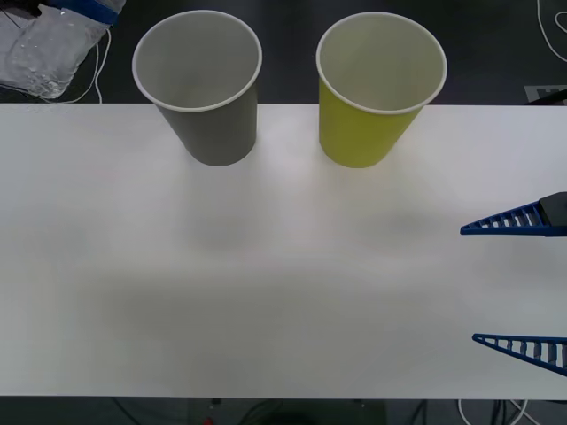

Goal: Put the can into the green bin and the plastic bottle into the gray bin

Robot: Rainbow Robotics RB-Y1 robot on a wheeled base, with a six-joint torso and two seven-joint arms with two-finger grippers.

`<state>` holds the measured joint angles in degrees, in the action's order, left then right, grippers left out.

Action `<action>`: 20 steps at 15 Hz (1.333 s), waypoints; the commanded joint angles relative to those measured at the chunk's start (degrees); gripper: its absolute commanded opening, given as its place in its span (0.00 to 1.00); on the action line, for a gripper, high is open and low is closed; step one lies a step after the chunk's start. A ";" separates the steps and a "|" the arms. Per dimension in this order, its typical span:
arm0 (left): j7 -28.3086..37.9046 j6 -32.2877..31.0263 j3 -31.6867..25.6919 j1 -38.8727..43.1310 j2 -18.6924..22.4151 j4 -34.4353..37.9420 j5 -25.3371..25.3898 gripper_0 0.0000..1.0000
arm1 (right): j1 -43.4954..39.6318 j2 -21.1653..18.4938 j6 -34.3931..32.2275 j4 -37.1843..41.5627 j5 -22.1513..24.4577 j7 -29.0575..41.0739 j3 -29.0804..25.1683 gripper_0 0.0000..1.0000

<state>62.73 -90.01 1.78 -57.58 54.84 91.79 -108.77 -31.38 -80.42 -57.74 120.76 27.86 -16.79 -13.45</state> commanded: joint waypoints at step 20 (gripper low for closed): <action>-6.83 0.01 21.16 -30.22 -15.46 -37.83 -6.10 0.00 | 0.00 0.00 0.00 0.00 0.00 0.00 0.00 1.00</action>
<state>55.83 -90.01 22.94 -87.65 40.00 53.97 -114.19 -31.38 -80.42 -57.74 120.76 27.86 -16.79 -13.45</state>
